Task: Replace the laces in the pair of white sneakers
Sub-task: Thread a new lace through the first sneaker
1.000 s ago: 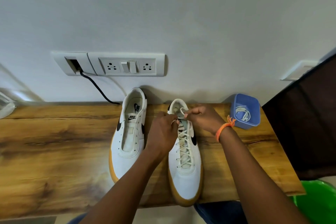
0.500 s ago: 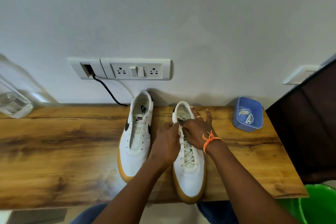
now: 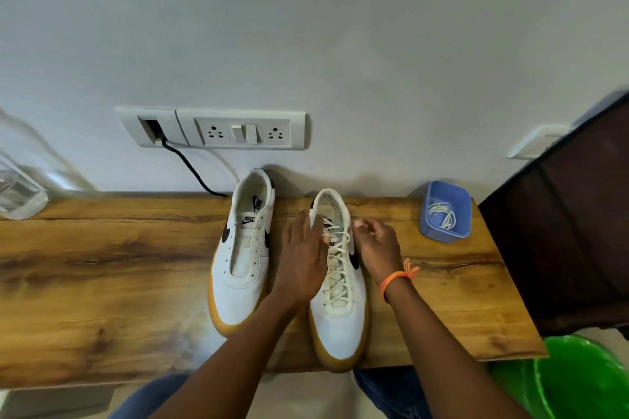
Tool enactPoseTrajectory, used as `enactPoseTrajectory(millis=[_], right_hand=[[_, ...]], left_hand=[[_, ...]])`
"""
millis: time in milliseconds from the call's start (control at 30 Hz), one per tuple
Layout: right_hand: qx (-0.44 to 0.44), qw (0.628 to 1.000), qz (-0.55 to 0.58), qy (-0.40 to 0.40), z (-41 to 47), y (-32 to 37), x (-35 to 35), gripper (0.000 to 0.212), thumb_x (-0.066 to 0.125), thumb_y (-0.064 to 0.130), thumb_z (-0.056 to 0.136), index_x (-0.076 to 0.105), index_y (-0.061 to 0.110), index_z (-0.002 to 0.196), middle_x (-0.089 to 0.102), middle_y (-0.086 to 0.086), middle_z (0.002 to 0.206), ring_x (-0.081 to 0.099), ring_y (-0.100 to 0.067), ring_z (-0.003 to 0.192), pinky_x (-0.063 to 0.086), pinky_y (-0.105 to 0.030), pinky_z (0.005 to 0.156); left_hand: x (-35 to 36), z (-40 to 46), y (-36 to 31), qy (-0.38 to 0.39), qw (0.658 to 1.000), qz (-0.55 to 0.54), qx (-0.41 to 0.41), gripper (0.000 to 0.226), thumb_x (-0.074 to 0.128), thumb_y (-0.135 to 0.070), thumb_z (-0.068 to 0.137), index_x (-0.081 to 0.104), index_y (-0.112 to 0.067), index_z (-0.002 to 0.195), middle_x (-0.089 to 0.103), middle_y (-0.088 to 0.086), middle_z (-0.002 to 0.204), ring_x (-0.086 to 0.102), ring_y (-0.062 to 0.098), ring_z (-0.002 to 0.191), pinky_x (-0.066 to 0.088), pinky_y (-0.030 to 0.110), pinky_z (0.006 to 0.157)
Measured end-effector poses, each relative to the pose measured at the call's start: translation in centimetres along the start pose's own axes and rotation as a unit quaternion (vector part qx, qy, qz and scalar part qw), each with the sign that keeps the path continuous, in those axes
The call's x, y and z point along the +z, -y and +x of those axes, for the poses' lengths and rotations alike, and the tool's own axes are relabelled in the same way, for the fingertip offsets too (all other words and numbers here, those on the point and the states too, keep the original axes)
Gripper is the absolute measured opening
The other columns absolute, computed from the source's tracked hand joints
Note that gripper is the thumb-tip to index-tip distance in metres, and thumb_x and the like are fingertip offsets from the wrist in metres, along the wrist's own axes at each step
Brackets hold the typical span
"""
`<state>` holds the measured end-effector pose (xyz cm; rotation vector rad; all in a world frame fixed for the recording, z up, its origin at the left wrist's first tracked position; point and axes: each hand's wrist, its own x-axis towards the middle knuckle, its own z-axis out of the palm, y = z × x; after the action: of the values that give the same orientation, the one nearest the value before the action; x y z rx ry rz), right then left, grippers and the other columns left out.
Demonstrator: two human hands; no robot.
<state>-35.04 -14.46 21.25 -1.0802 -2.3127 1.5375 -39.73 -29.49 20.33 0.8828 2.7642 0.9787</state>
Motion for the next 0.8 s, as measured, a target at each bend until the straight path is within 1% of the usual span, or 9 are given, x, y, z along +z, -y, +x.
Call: enactPoseTrajectory(millis=[100, 167, 233, 333, 400, 533, 633, 700, 800], right_hand=[[0.009, 1.000, -0.012, 0.017, -1.7, -0.5, 0.0, 0.041, 0.048, 0.043, 0.097, 0.062, 0.013, 0.122, 0.064, -0.002, 0.116, 0.060, -0.021, 0.104, 0.050, -0.035, 0.090], [-0.022, 0.999, -0.005, 0.037, -2.7, -0.8, 0.4, 0.030, 0.047, 0.032, 0.100, 0.063, 0.016, 0.119, 0.068, -0.001, 0.110, 0.063, -0.019, 0.100, 0.052, -0.034, 0.087], [-0.047, 0.998, 0.009, 0.048, -3.6, -1.0, 0.9, 0.027, 0.048, 0.026, 0.101, 0.063, 0.020, 0.122, 0.070, 0.002, 0.108, 0.065, -0.014, 0.099, 0.053, -0.033, 0.086], [-0.052, 0.997, 0.028, 0.059, -3.8, -1.1, 0.5, 0.030, 0.046, 0.021, 0.102, 0.059, 0.022, 0.129, 0.067, 0.005, 0.111, 0.063, -0.013, 0.103, 0.051, -0.031, 0.088], [-0.032, 0.997, 0.038, 0.067, -3.1, -1.1, -0.2, 0.031, 0.045, 0.019, 0.102, 0.056, 0.025, 0.130, 0.065, 0.006, 0.112, 0.062, -0.013, 0.104, 0.050, -0.033, 0.092], [-0.032, 0.997, 0.013, 0.070, -1.1, -1.8, -1.5, 0.033, 0.044, 0.021, 0.102, 0.054, 0.025, 0.133, 0.063, -0.001, 0.123, 0.060, -0.019, 0.111, 0.050, -0.044, 0.097], [-0.026, 0.998, 0.006, 0.055, 0.4, -2.1, -2.0, 0.035, 0.044, 0.021, 0.102, 0.052, 0.022, 0.135, 0.061, -0.003, 0.128, 0.058, -0.021, 0.114, 0.048, -0.042, 0.099], [-0.030, 0.999, 0.005, 0.041, 1.0, -2.2, -2.2, 0.032, 0.044, 0.017, 0.101, 0.054, 0.018, 0.131, 0.062, -0.005, 0.124, 0.058, -0.021, 0.110, 0.048, -0.038, 0.097], [-0.032, 0.999, -0.011, 0.029, 1.6, -2.2, -1.9, 0.029, 0.045, 0.014, 0.100, 0.055, 0.010, 0.126, 0.061, -0.008, 0.120, 0.057, -0.021, 0.105, 0.046, -0.032, 0.092]], left_hand=[[0.1, -1.8, -0.9, -0.035, 0.983, -0.118, -0.135, 0.026, 0.039, -0.031, 0.103, 0.056, -0.021, 0.119, 0.057, -0.004, 0.112, 0.054, 0.017, 0.111, 0.044, 0.031, 0.089], [0.0, -3.0, -1.7, -0.017, 0.959, -0.205, -0.195, 0.013, 0.047, -0.028, 0.099, 0.059, -0.024, 0.100, 0.064, -0.008, 0.097, 0.064, 0.013, 0.095, 0.052, 0.032, 0.079], [-0.1, -4.0, -2.5, 0.008, 0.948, -0.255, -0.190, 0.015, 0.050, -0.021, 0.100, 0.061, -0.029, 0.104, 0.068, -0.014, 0.098, 0.065, 0.000, 0.090, 0.055, 0.020, 0.078], [-0.8, -3.9, -3.5, 0.020, 0.948, -0.276, -0.158, 0.033, 0.049, -0.007, 0.100, 0.055, -0.035, 0.115, 0.062, -0.024, 0.100, 0.057, -0.020, 0.090, 0.042, 0.000, 0.072], [-0.6, -3.1, -3.6, 0.042, 0.944, -0.297, -0.140, 0.043, 0.049, -0.005, 0.099, 0.051, -0.045, 0.116, 0.061, -0.028, 0.106, 0.056, -0.019, 0.098, 0.043, 0.003, 0.081], [0.5, -1.6, -4.2, 0.053, 0.932, -0.335, -0.132, 0.056, 0.050, -0.001, 0.091, 0.053, -0.048, 0.120, 0.067, -0.014, 0.118, 0.062, 0.003, 0.112, 0.051, 0.028, 0.096], [1.2, -0.1, -4.9, 0.059, 0.923, -0.356, -0.136, 0.061, 0.049, 0.006, 0.090, 0.050, -0.048, 0.116, 0.064, -0.012, 0.118, 0.060, 0.006, 0.114, 0.051, 0.029, 0.098], [1.5, 0.7, -5.1, 0.065, 0.919, -0.364, -0.139, 0.052, 0.050, 0.007, 0.091, 0.053, -0.038, 0.117, 0.063, -0.010, 0.115, 0.061, 0.008, 0.111, 0.051, 0.029, 0.097], [0.9, 0.9, -4.7, 0.105, 0.908, -0.373, -0.162, 0.045, 0.047, 0.011, 0.092, 0.054, -0.026, 0.118, 0.063, -0.012, 0.109, 0.062, -0.002, 0.101, 0.053, 0.019, 0.087]])
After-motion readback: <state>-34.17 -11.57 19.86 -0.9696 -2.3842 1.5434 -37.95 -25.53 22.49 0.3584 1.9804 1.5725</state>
